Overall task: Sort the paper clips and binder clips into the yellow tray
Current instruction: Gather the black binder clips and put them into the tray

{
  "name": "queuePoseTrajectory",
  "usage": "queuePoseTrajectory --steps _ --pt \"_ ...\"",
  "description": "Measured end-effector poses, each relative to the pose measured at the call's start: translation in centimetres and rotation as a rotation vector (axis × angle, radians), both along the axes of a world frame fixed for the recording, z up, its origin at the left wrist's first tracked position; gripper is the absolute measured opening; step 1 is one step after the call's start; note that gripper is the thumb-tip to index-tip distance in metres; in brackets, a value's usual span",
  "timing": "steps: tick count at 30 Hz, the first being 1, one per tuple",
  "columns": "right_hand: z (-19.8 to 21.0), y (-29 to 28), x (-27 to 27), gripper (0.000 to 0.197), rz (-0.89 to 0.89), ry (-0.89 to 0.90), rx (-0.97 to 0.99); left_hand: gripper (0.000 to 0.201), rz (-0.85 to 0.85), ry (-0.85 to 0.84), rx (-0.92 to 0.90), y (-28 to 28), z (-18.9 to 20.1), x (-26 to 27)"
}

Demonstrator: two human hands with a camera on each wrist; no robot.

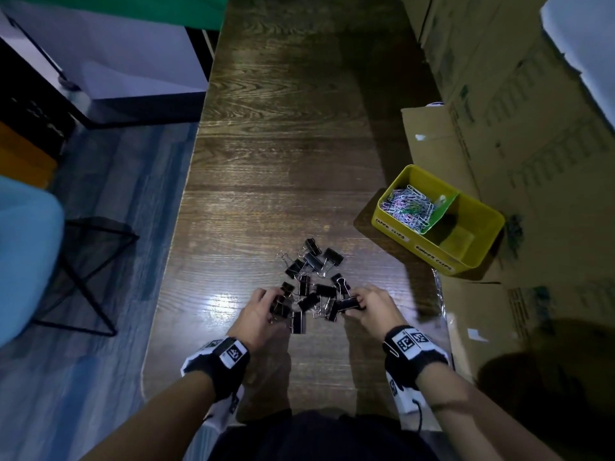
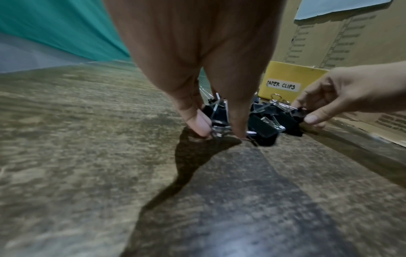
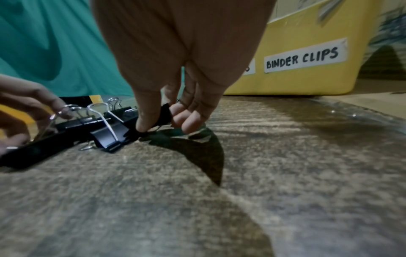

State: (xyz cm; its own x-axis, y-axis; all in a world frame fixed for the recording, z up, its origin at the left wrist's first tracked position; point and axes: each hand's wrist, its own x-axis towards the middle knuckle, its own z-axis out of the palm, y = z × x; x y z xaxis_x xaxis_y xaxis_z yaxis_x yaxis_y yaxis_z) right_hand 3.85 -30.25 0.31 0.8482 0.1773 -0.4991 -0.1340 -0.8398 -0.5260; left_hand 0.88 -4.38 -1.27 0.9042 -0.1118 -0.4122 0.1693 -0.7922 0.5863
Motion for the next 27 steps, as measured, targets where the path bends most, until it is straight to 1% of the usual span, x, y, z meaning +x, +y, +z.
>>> queuePoseTrajectory --steps 3,4,7,9,11,14,17,19,20,21,22,24,25,27 --pt "0.0 -0.7 0.1 0.046 -0.048 0.033 0.072 0.028 0.005 0.013 -0.084 1.0 -0.2 0.6" --pt "0.2 -1.0 0.0 0.047 -0.062 0.038 0.110 0.022 0.006 -0.004 -0.110 1.2 -0.2 0.7" --pt "1.1 -1.9 -0.2 0.049 -0.098 0.031 0.221 0.027 0.067 -0.063 -0.206 2.0 0.0 1.0" --pt "1.6 -2.4 -0.6 0.048 -0.134 0.019 0.293 0.023 0.117 -0.062 -0.292 2.4 0.5 1.1" --pt "2.2 -2.7 -0.8 0.044 -0.203 0.015 0.382 0.018 0.217 -0.010 -0.415 2.7 1.0 1.3" --pt "3.2 -2.7 -0.9 0.029 -0.284 0.002 0.525 0.013 0.384 0.065 -0.624 2.3 2.4 1.7" --pt "3.6 -2.4 -0.7 0.012 -0.353 -0.082 0.608 0.010 0.548 0.193 -0.868 1.7 3.7 2.1" --pt "3.6 -2.1 -0.4 0.008 -0.470 -0.097 0.694 0.012 0.590 0.265 -0.996 1.3 4.3 2.2" --pt "3.8 -1.9 -0.1 0.008 -0.567 -0.071 0.768 0.015 0.599 0.288 -1.038 1.1 4.4 2.2" --pt "4.0 -1.7 0.1 0.009 -0.653 -0.037 0.846 0.018 0.600 0.303 -1.055 0.7 4.5 2.2" --pt "4.2 -1.5 0.4 0.012 -0.697 -0.007 0.905 0.021 0.592 0.311 -1.048 0.3 4.4 2.2" --pt "4.6 -1.2 0.8 0.018 -0.684 0.046 0.941 0.025 0.520 0.296 -0.940 -0.4 4.2 2.0" --pt "4.7 -1.0 1.0 0.020 -0.671 0.083 0.930 0.024 0.445 0.269 -0.826 -0.6 4.0 1.9" --pt "4.7 -0.8 1.1 0.028 -0.643 0.160 0.852 0.020 0.225 0.205 -0.520 -1.1 3.7 1.6"
